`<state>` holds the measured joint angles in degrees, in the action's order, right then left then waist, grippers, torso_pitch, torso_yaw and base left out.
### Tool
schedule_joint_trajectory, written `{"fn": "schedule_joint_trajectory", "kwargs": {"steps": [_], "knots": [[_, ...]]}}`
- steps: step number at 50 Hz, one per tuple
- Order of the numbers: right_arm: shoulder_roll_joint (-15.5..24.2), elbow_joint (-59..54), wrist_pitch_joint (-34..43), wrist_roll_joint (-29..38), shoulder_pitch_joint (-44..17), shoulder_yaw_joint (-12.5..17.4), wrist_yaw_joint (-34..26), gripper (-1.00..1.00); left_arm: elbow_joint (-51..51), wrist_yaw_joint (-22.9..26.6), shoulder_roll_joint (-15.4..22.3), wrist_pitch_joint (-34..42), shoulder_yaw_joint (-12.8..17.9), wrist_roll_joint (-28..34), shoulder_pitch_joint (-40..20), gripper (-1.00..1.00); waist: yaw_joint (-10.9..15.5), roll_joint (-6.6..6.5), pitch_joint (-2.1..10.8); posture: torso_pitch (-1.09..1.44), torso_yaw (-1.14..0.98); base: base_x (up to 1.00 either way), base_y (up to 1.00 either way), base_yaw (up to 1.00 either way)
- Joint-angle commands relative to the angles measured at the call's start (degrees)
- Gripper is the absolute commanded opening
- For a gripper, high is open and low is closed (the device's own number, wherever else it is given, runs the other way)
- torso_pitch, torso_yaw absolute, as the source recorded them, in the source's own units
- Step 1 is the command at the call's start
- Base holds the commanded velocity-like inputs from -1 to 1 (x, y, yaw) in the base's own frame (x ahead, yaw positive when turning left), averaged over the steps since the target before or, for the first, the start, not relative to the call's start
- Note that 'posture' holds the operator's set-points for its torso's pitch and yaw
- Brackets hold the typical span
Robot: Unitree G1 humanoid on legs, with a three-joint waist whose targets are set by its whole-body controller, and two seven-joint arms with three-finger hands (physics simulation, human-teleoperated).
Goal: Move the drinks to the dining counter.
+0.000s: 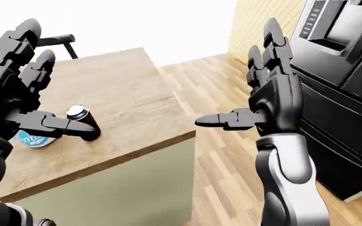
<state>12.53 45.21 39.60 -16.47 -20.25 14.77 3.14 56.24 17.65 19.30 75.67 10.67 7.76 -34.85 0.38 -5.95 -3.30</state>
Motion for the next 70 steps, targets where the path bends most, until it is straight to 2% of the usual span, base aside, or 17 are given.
{"fn": "schedule_joint_trajectory", "kwargs": {"steps": [1,11,15,16,25,29,31,40,43,44,47,53,56,58,60,65,70], "knots": [[0.26,1.00,-1.15,-0.39,-0.77,0.14,0.19,1.00,0.69,-0.20,0.46,0.06,0.31,0.34,-0.89,1.00,-0.15,-1.00,1.32,0.00,0.00,0.00,0.00,-1.00],[0.19,2.92,-0.40,-1.39,-0.10,0.20,0.90,1.00,1.72,-0.36,0.83,1.84,-1.19,0.97,-2.19,1.00,-0.35,5.53,1.71,0.00,0.00,0.00,0.00,-1.00],[0.33,3.46,-0.40,-1.90,0.35,0.64,0.78,1.00,2.30,-0.34,0.70,2.52,-2.12,1.49,-2.52,1.00,-0.67,11.11,4.04,0.00,0.00,0.00,0.00,-1.00],[0.37,3.29,-0.58,-2.01,0.49,0.82,0.67,1.00,2.11,-0.33,0.52,2.11,-2.16,1.60,-2.23,1.00,-1.01,9.41,1.57,0.00,0.00,0.00,0.00,-1.00],[0.49,4.50,0.41,-2.75,0.41,0.66,1.35,1.00,2.25,0.17,0.37,2.60,-2.35,2.21,-2.70,1.00,-1.30,4.32,0.24,0.00,0.00,0.00,0.00,-1.00],[0.35,4.25,-0.10,-2.61,0.74,0.49,1.22,1.00,2.08,0.19,0.06,2.06,-2.59,2.45,-2.35,1.00,-0.96,-0.72,2.53,0.00,0.00,0.00,0.00,-1.00],[0.27,4.12,-0.42,-2.59,1.03,0.58,1.05,1.00,1.93,0.16,-0.18,1.58,-2.77,2.61,-2.00,1.00,-0.76,0.68,0.60,0.00,0.00,0.00,0.00,-1.00],[0.03,4.13,-0.97,-2.37,1.70,0.50,0.67,1.00,1.65,0.15,-1.05,0.44,-3.69,3.53,-1.09,1.00,-0.24,6.49,1.72,0.00,0.00,0.00,0.00,-1.00],[-0.15,4.18,-1.06,-2.05,1.90,0.04,0.62,1.00,1.50,0.23,-1.45,-0.21,-3.85,3.81,-0.56,1.00,-0.84,11.57,3.07,0.00,0.00,0.00,0.00,-1.00],[-0.27,3.90,-1.43,-1.80,2.07,-0.12,0.44,1.00,1.31,0.18,-1.68,-0.70,-4.03,3.97,-0.20,1.00,-1.18,9.63,2.11,0.00,0.00,0.00,0.00,-1.00],[-0.35,4.21,-0.75,-1.76,1.74,-0.18,0.52,1.00,1.42,0.41,-1.80,-0.59,-4.34,4.33,-0.21,1.00,-2.18,8.42,2.76,0.00,0.00,0.00,0.00,-1.00],[-0.59,4.31,-0.41,-1.21,1.72,-0.73,0.46,1.00,1.46,0.75,-2.13,-0.62,-4.41,4.89,-0.25,1.00,-1.38,4.17,0.50,0.00,0.00,0.00,0.00,-1.00],[-0.75,4.50,-0.01,-0.57,1.69,-1.25,0.26,1.00,1.38,0.66,-2.78,-1.51,-4.60,5.17,0.31,1.00,0.47,-1.17,1.75,0.00,0.00,0.00,-0.33,-0.67],[-0.65,3.81,-0.53,1.16,2.00,-1.95,-0.03,1.00,1.07,0.42,-3.29,-1.90,-4.43,5.35,0.15,1.00,-0.26,0.19,-0.30,0.00,0.00,0.00,-0.32,0.00],[-0.97,3.73,-0.66,1.94,2.11,-2.15,-0.57,1.00,1.00,0.35,-3.48,-2.04,-4.29,5.37,0.13,1.00,-0.38,2.29,1.53,0.00,0.00,0.00,0.00,0.00],[-1.73,3.80,-0.33,3.67,1.92,-3.30,-1.90,1.00,0.91,0.09,-4.11,-3.31,-4.57,5.31,1.11,1.00,0.56,7.99,0.91,0.00,0.00,0.00,0.00,0.00],[-2.59,3.39,-0.96,5.45,2.42,-4.30,-3.07,1.00,0.91,0.19,-4.43,-4.13,-4.68,5.39,1.98,1.00,0.54,3.29,1.03,0.00,0.00,0.08,-0.64,0.00]]}}
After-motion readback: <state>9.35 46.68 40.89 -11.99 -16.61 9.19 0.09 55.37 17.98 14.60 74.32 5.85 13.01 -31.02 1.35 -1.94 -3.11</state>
